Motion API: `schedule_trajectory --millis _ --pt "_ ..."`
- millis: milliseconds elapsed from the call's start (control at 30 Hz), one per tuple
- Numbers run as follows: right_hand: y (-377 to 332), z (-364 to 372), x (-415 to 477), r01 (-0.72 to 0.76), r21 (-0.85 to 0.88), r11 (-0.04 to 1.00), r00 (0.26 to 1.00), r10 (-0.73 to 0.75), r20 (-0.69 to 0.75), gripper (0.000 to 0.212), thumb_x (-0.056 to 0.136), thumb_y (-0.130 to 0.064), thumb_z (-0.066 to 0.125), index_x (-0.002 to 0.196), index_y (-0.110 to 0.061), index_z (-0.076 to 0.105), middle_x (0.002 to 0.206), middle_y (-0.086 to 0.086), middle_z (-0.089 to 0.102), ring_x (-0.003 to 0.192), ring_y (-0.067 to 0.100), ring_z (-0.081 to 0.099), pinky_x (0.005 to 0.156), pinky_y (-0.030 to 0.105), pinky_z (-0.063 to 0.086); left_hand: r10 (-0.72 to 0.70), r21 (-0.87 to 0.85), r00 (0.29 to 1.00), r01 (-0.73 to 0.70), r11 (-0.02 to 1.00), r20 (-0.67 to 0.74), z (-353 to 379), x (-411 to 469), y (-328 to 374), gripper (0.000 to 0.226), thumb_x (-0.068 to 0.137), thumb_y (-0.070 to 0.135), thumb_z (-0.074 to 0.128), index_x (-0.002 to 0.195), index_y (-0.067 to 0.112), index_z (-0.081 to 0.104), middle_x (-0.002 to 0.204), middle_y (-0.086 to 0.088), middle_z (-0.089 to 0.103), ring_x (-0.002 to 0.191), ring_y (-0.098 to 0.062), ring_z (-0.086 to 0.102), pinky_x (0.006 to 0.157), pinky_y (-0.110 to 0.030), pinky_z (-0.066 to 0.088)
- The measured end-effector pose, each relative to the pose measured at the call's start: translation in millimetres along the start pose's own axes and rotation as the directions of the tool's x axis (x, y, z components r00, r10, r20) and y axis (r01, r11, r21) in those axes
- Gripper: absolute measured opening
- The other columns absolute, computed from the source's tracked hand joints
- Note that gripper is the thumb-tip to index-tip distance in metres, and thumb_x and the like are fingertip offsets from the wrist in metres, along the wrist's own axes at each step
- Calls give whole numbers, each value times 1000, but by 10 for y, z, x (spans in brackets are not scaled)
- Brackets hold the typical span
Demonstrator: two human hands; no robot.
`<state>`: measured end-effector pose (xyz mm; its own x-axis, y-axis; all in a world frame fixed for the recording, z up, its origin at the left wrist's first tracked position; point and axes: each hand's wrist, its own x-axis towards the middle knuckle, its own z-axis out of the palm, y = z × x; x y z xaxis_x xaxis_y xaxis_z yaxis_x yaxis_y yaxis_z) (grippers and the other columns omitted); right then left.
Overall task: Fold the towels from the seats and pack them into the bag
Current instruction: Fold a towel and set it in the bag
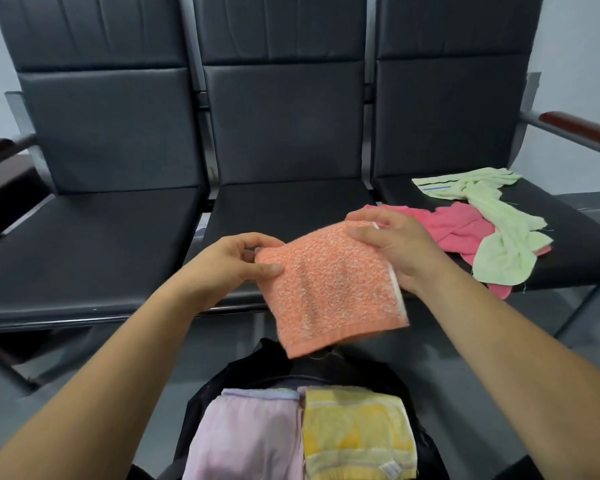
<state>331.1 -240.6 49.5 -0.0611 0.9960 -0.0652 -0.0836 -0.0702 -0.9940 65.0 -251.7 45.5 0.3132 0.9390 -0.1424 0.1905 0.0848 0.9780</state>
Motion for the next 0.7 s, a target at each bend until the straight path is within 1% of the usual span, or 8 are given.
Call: schedule_trajectory --millis 100,167,233,333,400,500,600,700 --pt "80 -18 30 36 -110 993 999 -36 1 28 86 0 75 112 -8 71 109 17 73 89 22 75 76 31 59 9 8 995 -8 1000 -95 8 41 -67 25 88 5 70 112 13 69 103 -11 71 95 -23 69 98 -47 55" --pt "103 -35 39 45 -103 994 998 -41 41 34 80 -5 81 112 -13 72 118 16 71 101 22 74 88 35 58 25 47 996 -21 999 -87 0 47 -81 41 78 14 81 117 18 68 111 -6 72 101 -21 70 98 -44 56" --pt "120 -65 38 47 -135 990 993 -31 117 50 66 -21 92 113 -23 74 126 10 69 113 22 69 101 40 53 70 262 992 -40 964 -106 8 31 -67 57 72 20 88 124 25 65 115 2 70 105 -15 68 93 -31 56" --pt "88 -34 -41 132 -532 836 987 -61 148 64 68 -28 93 127 -28 68 132 -4 65 124 14 60 110 39 46 186 581 963 -39 813 -195 22 27 -74 53 74 28 89 121 31 64 107 15 65 96 -3 63 82 -19 51" --pt "99 11 -89 186 -725 663 982 -136 128 61 78 -22 87 133 -18 63 130 -7 64 121 11 58 106 31 44 245 732 953 -36 681 -181 41 25 -97 41 74 35 88 109 29 68 97 13 64 89 -3 60 71 -13 44" --pt "115 40 -172 246 -757 605 959 -265 100 33 83 -16 81 115 -19 72 107 -14 66 103 6 62 89 24 46 278 838 955 -65 541 -105 57 40 -155 33 75 43 85 101 28 70 98 4 56 88 -10 55 69 -10 36" --pt "157 -109 -190 228 -659 717 955 -295 10 18 78 -18 82 86 -30 72 96 -6 70 90 7 64 78 25 47 229 619 972 -149 772 -52 46 10 -180 29 78 44 83 94 25 67 104 1 58 95 -12 61 85 -22 49" --pt "230 -273 -271 115 -296 948 993 -117 10 16 83 -12 79 96 -10 71 93 5 73 85 14 68 81 29 53 163 109 987 -161 981 -2 184 -101 -237 26 87 43 73 98 23 61 100 5 70 95 -13 70 79 -32 56"
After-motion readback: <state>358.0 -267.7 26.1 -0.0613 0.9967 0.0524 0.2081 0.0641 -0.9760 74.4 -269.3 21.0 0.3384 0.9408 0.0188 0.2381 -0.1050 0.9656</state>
